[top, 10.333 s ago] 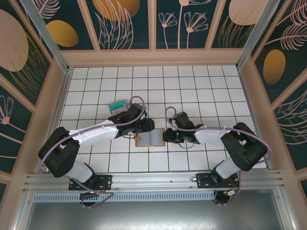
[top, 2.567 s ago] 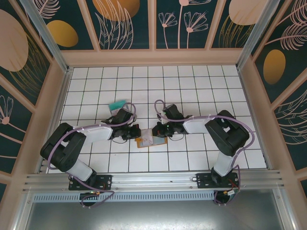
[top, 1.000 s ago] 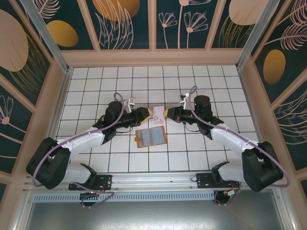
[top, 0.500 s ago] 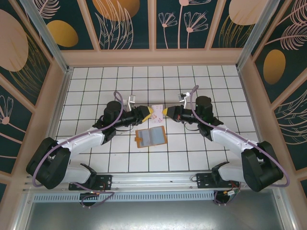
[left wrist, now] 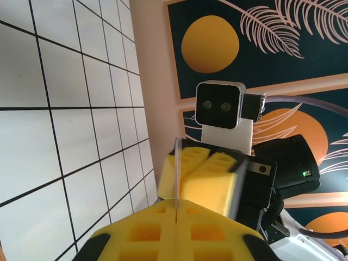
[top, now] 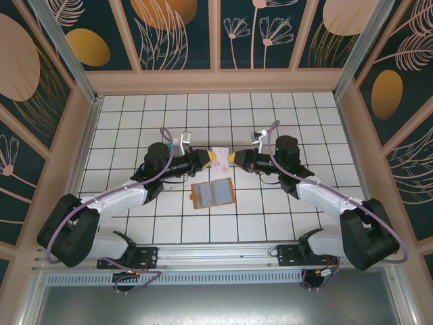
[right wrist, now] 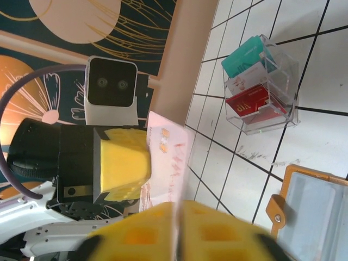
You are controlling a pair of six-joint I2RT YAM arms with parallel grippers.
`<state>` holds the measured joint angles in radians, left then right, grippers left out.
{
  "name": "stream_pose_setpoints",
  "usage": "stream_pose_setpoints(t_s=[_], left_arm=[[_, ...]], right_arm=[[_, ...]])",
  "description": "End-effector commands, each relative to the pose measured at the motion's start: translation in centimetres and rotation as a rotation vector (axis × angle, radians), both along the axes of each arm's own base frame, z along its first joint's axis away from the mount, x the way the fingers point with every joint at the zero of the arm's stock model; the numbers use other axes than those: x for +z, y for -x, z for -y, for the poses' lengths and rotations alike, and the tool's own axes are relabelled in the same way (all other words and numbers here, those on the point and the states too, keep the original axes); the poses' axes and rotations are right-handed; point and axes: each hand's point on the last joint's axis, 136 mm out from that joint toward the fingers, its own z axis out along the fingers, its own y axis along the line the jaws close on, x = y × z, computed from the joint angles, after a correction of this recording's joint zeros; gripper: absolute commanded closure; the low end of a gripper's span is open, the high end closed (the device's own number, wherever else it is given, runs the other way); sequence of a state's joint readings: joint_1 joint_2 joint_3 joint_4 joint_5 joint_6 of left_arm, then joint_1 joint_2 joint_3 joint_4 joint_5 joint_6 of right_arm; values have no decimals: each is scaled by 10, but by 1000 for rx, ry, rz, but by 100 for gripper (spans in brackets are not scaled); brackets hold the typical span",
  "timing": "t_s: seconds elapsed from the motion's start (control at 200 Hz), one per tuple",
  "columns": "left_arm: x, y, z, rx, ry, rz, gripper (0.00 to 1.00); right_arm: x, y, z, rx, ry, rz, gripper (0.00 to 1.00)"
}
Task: Take the credit cards out of the card holder
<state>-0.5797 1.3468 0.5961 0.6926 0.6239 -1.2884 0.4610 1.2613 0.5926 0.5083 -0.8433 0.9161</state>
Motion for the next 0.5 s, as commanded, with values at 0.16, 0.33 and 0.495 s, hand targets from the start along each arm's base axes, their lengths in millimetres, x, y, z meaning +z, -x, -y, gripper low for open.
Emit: stream_pose_setpoints(t_s=[0.16,0.33,0.495], left_arm=[[-7,-4,-5,-31,-273,118,100],[-24,-18,-32,-21,-627,251,100],[-24,-27,-65,-1,-888,443,100]], right_arm=[[0,4,3,4,49,57,24],[-2,4,8,-17,85,73,1],[-1,2,12,-41,115,93,1]])
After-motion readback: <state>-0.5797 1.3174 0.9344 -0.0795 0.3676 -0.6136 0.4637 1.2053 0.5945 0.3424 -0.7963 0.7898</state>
